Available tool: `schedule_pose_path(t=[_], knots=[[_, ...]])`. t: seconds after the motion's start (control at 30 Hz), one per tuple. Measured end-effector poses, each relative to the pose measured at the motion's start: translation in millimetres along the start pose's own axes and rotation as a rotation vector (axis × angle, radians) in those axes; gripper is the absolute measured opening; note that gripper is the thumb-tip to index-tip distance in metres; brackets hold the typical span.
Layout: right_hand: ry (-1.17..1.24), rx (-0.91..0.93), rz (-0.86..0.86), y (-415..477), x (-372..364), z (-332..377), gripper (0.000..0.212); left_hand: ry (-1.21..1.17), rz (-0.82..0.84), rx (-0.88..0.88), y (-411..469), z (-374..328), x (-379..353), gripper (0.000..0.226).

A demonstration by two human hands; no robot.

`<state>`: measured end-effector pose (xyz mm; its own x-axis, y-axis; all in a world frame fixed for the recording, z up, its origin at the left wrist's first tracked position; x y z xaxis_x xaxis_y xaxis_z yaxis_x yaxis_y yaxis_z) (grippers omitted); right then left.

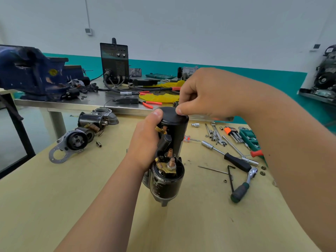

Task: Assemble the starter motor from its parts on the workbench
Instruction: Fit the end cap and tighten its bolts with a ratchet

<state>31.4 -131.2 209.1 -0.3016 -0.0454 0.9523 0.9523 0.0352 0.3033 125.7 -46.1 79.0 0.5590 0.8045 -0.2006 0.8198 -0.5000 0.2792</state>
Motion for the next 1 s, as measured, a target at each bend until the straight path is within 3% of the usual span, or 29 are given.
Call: schedule_pose_path(t=[0.2,0.33,0.5,0.63,0.7,0.8,0.93,1.0], knots=[[-0.060,-0.012,0.039,5,-9,-1,0.045,-0.116,0.227,0.129,-4,-3,-12,0.056],[0.028,0.027,-0.056,3,-10,-2,0.021,-0.100,0.178,0.119,-3,-4,-11,0.056],[0.076,0.041,-0.038,-4,-7,-3,0.014,-0.077,0.173,0.140,-2,-4,-11,0.068],[-0.016,0.036,0.022,-1,-3,-3,0.016,-0.101,0.172,0.165,0,-4,-10,0.063],[-0.124,0.045,0.020,4,-5,0,0.034,-0.091,0.184,0.164,0,-3,-11,0.065],[-0.137,0.018,0.001,4,-4,1,0.052,-0.037,0.078,0.111,1,-3,-7,0.044],[0.035,0.042,0.041,-2,-2,0,0.013,-0.017,-0.007,0.074,4,-1,-3,0.030],[-0.055,0.016,0.056,2,-6,-2,0.030,0.005,-0.028,0.047,4,-1,-2,0.029]])
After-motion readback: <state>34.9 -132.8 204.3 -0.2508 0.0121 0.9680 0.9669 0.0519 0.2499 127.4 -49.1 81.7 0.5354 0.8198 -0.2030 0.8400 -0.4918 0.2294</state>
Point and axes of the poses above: each hand's wrist, its own y-axis towards the middle knuckle, its own x-axis out of the back of the hand, z = x × y, the point moved 5 cm from there along y, towards the middle knuckle, and after that the axes turned 2 degrees about x, right-handed, at the moved point
